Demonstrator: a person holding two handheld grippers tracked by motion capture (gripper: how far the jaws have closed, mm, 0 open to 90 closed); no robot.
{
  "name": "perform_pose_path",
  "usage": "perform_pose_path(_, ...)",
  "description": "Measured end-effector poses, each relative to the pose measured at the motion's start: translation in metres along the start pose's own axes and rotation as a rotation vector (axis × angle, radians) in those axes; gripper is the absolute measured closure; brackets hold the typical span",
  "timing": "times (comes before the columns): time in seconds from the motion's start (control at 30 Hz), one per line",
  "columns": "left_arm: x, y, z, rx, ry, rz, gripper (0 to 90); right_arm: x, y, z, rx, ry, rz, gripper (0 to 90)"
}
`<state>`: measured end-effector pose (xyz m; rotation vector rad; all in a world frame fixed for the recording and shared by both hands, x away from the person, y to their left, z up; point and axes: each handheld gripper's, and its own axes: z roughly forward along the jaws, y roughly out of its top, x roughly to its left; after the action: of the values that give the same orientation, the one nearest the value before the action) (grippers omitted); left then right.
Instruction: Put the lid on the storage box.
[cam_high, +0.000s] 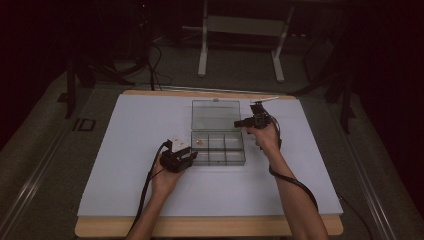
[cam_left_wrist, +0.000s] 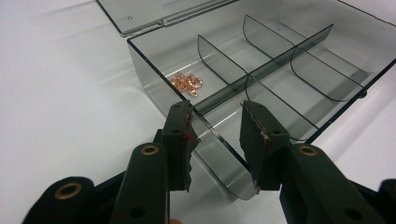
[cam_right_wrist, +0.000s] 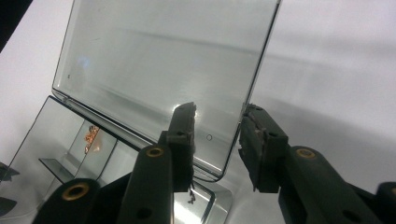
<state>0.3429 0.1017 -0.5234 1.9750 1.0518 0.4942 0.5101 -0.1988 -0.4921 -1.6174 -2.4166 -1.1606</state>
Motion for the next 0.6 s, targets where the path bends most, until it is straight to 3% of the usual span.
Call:
perform_pose_path(0.17, 0.0, 0.0, 0.0, 0.0, 0.002, 0.001, 64.5, 0.002, -0.004, -0.006, -0.047, -0.007, -0.039, 73.6)
perform_pose_path(0.6, -0.001, 0.0, 0.0, 0.0, 0.006, 0.001, 64.5, 0.01, -0.017, -0.013, -0.146, -0.051, -0.154, 78.7)
